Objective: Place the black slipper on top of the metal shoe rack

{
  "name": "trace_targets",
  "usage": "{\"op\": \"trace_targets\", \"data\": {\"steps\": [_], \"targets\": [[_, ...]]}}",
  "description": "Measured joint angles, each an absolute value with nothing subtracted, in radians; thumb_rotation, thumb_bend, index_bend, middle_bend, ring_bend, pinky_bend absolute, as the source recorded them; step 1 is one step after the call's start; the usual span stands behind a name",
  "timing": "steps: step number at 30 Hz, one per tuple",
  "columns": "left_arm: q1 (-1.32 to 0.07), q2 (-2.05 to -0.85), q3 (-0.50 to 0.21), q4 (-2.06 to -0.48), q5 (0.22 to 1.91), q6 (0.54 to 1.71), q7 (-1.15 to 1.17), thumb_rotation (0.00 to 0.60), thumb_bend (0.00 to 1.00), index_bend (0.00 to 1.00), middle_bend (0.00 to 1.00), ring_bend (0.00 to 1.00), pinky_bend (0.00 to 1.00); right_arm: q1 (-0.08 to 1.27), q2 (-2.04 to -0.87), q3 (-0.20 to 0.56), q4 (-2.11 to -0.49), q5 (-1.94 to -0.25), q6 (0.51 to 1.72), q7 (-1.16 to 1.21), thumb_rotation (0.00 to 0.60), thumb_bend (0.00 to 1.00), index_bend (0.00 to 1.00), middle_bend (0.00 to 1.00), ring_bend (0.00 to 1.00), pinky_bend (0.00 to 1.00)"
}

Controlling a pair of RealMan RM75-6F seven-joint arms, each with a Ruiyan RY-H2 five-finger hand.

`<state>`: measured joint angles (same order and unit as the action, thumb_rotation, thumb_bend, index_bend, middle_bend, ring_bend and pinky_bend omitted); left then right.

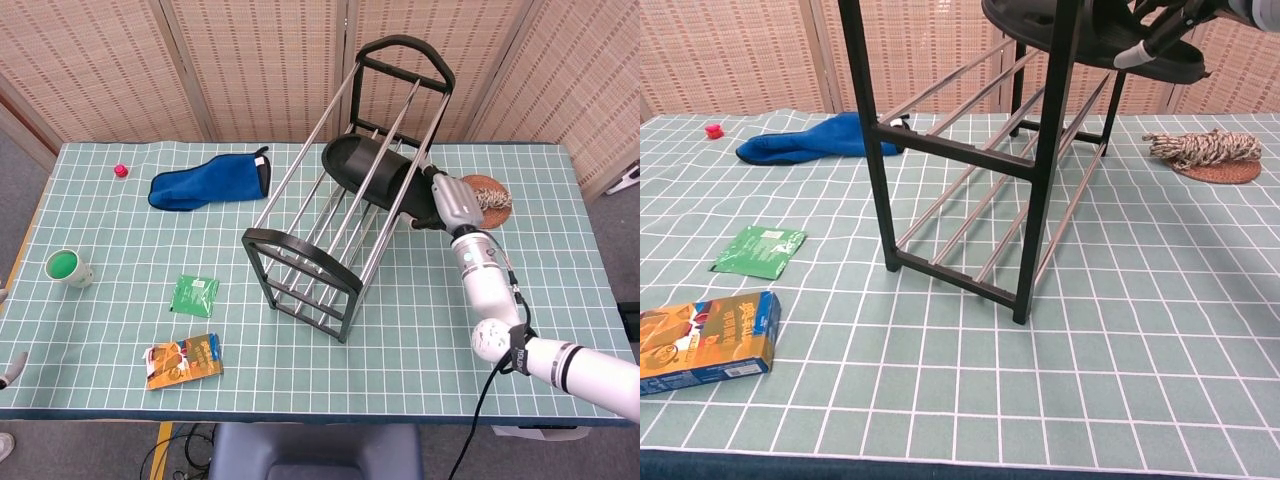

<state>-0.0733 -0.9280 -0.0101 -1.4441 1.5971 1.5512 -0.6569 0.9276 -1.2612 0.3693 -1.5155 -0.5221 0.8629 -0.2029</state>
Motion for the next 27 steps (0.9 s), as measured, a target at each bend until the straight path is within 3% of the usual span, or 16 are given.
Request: {"op": "trace_targets", "data": {"steps": [16,21,27], "targets": [[-0.071,-0.926,-0.006,-1.427,1.605,1.567,-0.694,0.6,0.38,0.04,0.0,0.0,0.0,0.972,-1.325,0.367,-1.405,-0.519,0.81,-0.198,0.6,0.25,0.1,0.13,0.2,0.48],[-0.069,-0.926,-0.006,-1.421,1.604,1.571,-0.703,0.6,0.38,0.04,0.0,0.0,0.0,0.978,-1.343,0.369,-1.376,-0.541,0.793,-0.18,0.6,0.24,0.01,0.07,0.16,0.48],[-0.065,-0.925,-0.006,-1.411,1.602,1.58,-0.723,0.6,0.38,0.04,0.0,0.0,0.0,0.988,-1.375,0.374,-1.335,-0.569,0.798,-0.166,0.6,0.23,0.0,0.04,0.12,0.46]]}}
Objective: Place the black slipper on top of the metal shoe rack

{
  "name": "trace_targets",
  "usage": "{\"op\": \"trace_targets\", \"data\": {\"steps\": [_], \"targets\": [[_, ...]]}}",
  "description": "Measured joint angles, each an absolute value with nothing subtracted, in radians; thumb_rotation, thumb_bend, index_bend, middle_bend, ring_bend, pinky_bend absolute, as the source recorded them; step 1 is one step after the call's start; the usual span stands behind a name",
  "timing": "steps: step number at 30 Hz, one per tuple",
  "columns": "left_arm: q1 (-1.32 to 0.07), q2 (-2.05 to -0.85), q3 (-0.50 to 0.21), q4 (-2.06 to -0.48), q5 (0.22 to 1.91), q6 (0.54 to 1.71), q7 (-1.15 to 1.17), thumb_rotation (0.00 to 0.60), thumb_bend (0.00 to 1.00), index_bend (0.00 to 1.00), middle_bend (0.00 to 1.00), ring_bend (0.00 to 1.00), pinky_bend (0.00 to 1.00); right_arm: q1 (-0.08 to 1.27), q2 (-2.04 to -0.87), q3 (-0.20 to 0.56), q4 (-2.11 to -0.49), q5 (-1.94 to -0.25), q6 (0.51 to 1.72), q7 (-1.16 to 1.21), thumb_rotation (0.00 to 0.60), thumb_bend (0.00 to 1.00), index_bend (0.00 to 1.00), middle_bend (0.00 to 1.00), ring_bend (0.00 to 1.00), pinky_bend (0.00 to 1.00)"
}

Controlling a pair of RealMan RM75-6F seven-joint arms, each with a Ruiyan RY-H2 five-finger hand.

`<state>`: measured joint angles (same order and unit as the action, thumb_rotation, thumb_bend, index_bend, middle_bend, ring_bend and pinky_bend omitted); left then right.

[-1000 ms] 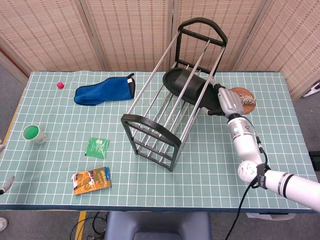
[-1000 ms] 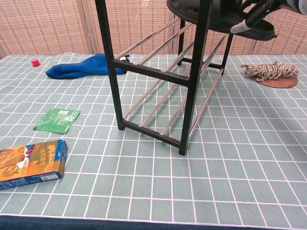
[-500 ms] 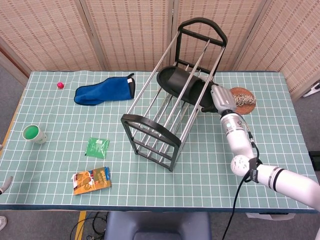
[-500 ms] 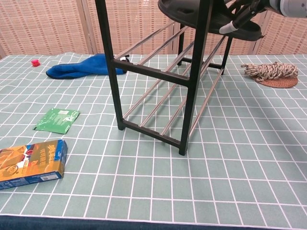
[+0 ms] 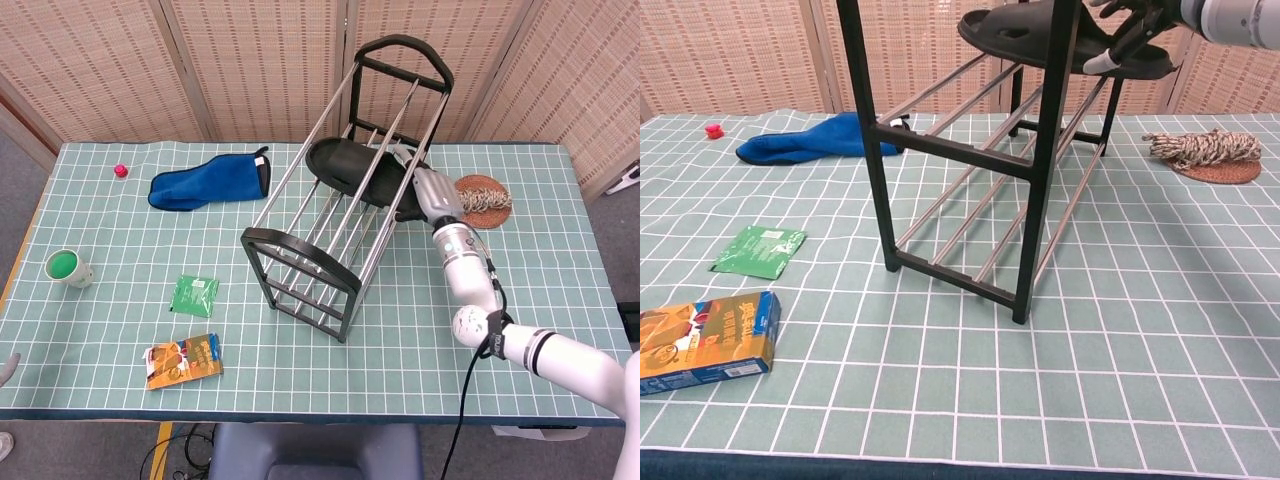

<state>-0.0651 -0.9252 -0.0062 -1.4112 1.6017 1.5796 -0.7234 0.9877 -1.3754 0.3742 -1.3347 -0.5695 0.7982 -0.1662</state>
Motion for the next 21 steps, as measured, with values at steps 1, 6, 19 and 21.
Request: {"op": "trace_targets", "data": {"steps": [1,6,19,21], "targets": [[-0.064,-0.925,-0.006,-1.409,1.602,1.582,-0.726,0.6,0.38,0.04,0.0,0.0,0.0,0.989,-1.381,0.375,-1.328,-0.574,0.799,-0.164,0.6,0.23,0.0,0.04,0.12,0.45],[-0.063,-0.925,-0.006,-1.402,1.601,1.584,-0.737,0.6,0.38,0.04,0.0,0.0,0.0,0.993,-1.399,0.378,-1.301,-0.589,0.792,-0.152,0.6,0.23,0.0,0.03,0.1,0.44],[-0.062,-0.927,-0.005,-1.398,1.606,1.591,-0.738,0.6,0.38,0.04,0.0,0.0,0.0,0.996,-1.404,0.379,-1.301,-0.598,0.786,-0.156,0.6,0.21,0.0,0.0,0.02,0.32],[-0.062,-0.927,-0.005,-1.398,1.606,1.591,-0.738,0.6,0.38,0.04,0.0,0.0,0.0,0.994,-1.395,0.378,-1.319,-0.599,0.795,-0.163,0.6,0.21,0.0,0.0,0.0,0.27]]}}
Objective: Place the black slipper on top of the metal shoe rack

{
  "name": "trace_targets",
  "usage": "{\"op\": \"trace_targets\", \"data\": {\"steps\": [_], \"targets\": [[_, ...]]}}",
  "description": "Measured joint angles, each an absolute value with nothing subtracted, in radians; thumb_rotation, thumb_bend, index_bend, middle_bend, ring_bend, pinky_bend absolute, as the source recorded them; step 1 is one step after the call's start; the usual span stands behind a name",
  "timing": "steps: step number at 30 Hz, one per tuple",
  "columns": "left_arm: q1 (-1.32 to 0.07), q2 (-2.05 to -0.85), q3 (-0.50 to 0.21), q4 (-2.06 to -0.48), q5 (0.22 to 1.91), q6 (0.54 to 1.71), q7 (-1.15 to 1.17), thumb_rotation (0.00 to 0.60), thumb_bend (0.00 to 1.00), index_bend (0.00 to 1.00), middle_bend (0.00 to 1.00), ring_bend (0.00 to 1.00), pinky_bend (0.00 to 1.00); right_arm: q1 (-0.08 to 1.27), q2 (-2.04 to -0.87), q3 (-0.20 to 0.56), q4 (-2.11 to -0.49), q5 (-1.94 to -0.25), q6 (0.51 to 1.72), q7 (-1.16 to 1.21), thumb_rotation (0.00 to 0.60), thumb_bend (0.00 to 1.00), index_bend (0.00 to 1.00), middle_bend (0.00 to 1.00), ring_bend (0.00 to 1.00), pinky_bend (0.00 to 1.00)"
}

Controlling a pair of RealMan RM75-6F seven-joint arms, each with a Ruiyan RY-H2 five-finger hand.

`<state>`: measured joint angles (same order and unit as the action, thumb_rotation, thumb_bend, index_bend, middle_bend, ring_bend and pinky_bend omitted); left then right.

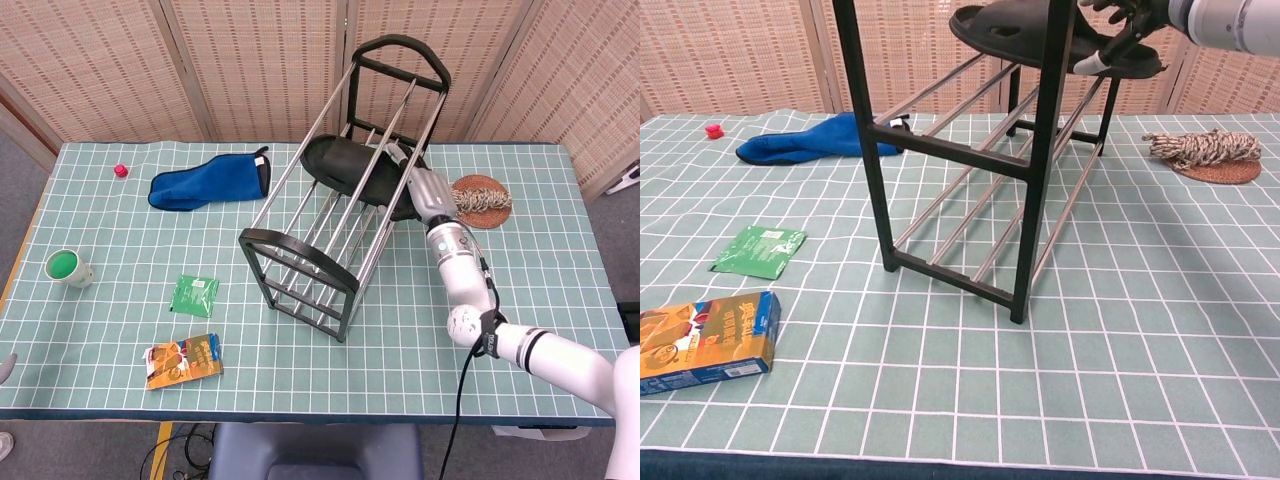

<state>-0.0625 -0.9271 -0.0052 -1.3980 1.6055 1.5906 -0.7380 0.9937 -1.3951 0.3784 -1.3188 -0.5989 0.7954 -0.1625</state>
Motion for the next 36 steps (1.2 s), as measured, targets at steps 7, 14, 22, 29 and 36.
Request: {"op": "trace_targets", "data": {"steps": [7,14,22,29,36], "targets": [[-0.064,-0.929,-0.005,-1.397,1.61,1.593,-0.738,0.6,0.38,0.04,0.0,0.0,0.0,0.984,-1.355,0.379,-1.39,-0.591,0.827,-0.188,0.6,0.21,0.0,0.0,0.0,0.12],[-0.063,-0.928,-0.002,-1.395,1.614,1.598,-0.746,0.6,0.38,0.04,0.0,0.0,0.0,0.98,-1.342,0.373,-1.414,-0.577,0.844,-0.211,0.6,0.21,0.0,0.0,0.0,0.0],[-0.062,-0.928,0.0,-1.389,1.619,1.604,-0.753,0.6,0.38,0.04,0.0,0.0,0.0,0.984,-1.327,0.361,-1.437,-0.571,0.819,-0.222,0.6,0.2,0.0,0.0,0.0,0.0],[-0.064,-0.93,0.0,-1.387,1.618,1.601,-0.751,0.6,0.38,0.04,0.0,0.0,0.0,0.97,-1.299,0.361,-1.495,-0.595,0.853,-0.221,0.6,0.19,0.0,0.0,0.0,0.0],[-0.07,-0.931,-0.001,-1.393,1.614,1.588,-0.732,0.6,0.38,0.04,0.0,0.0,0.0,0.93,-1.243,0.363,-1.588,-0.631,0.911,-0.212,0.6,0.19,0.0,0.0,0.0,0.0]]}}
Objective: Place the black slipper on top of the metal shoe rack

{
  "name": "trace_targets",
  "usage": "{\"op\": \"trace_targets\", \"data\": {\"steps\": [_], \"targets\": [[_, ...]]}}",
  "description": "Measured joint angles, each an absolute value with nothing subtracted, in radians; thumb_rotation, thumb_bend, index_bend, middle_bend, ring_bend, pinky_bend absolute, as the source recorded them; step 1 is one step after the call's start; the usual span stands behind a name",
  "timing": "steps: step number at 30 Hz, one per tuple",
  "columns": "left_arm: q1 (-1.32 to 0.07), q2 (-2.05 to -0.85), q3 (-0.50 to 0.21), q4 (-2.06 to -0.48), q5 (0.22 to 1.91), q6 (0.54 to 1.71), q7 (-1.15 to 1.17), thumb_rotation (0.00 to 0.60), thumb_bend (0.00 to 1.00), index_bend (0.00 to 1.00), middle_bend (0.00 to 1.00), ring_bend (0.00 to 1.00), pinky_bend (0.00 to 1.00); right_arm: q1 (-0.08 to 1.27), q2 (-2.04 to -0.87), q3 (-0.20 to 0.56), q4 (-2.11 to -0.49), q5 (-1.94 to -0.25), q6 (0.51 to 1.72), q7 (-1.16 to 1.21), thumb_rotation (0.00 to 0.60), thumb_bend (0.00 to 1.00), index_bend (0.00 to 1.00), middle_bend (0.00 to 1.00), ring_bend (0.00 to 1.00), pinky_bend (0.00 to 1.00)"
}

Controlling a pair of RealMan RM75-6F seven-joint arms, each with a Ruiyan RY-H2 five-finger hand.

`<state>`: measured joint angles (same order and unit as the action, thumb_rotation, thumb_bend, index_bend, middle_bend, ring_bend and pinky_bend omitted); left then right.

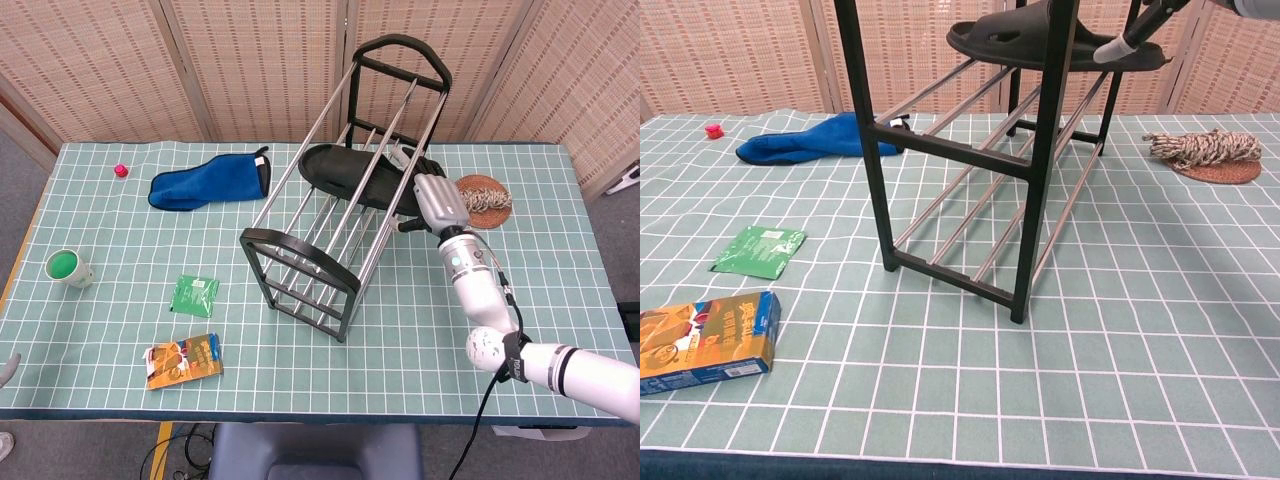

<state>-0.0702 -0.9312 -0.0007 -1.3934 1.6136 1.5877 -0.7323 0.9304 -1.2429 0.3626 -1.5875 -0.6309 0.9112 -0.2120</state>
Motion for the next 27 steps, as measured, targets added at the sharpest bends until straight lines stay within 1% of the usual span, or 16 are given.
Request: {"op": "trace_targets", "data": {"steps": [5,9,17,19,22,24,27], "targets": [[-0.076,-0.932,-0.001,-1.403,1.608,1.572,-0.711,0.6,0.38,0.04,0.0,0.0,0.0,0.884,-1.188,0.356,-1.666,-0.669,0.951,-0.201,0.6,0.2,0.0,0.0,0.0,0.0],[-0.081,-0.933,-0.003,-1.411,1.598,1.556,-0.689,0.6,0.38,0.04,0.0,0.0,0.0,0.822,-1.134,0.329,-1.716,-0.712,0.973,-0.183,0.6,0.2,0.0,0.0,0.0,0.0],[-0.098,-0.942,-0.016,-1.443,1.553,1.503,-0.613,0.6,0.38,0.04,0.0,0.0,0.0,0.716,-1.057,0.296,-1.716,-0.827,0.959,-0.037,0.6,0.2,0.0,0.0,0.0,0.0],[-0.104,-0.944,-0.023,-1.454,1.537,1.488,-0.596,0.6,0.38,0.04,0.0,0.0,0.0,0.69,-1.037,0.289,-1.706,-0.861,0.947,0.003,0.6,0.2,0.03,0.0,0.0,0.0],[-0.111,-0.946,-0.031,-1.462,1.523,1.475,-0.585,0.6,0.38,0.04,0.0,0.0,0.0,0.662,-1.019,0.275,-1.688,-0.902,0.93,0.04,0.6,0.19,0.11,0.0,0.0,0.0],[-0.113,-0.947,-0.034,-1.463,1.519,1.469,-0.581,0.6,0.38,0.04,0.0,0.0,0.0,0.648,-1.016,0.263,-1.676,-0.925,0.92,0.055,0.6,0.2,0.14,0.0,0.0,0.0],[-0.118,-0.948,-0.036,-1.464,1.513,1.457,-0.575,0.6,0.38,0.04,0.0,0.0,0.0,0.639,-1.02,0.248,-1.658,-0.943,0.897,0.067,0.6,0.19,0.15,0.0,0.0,0.0]]}}
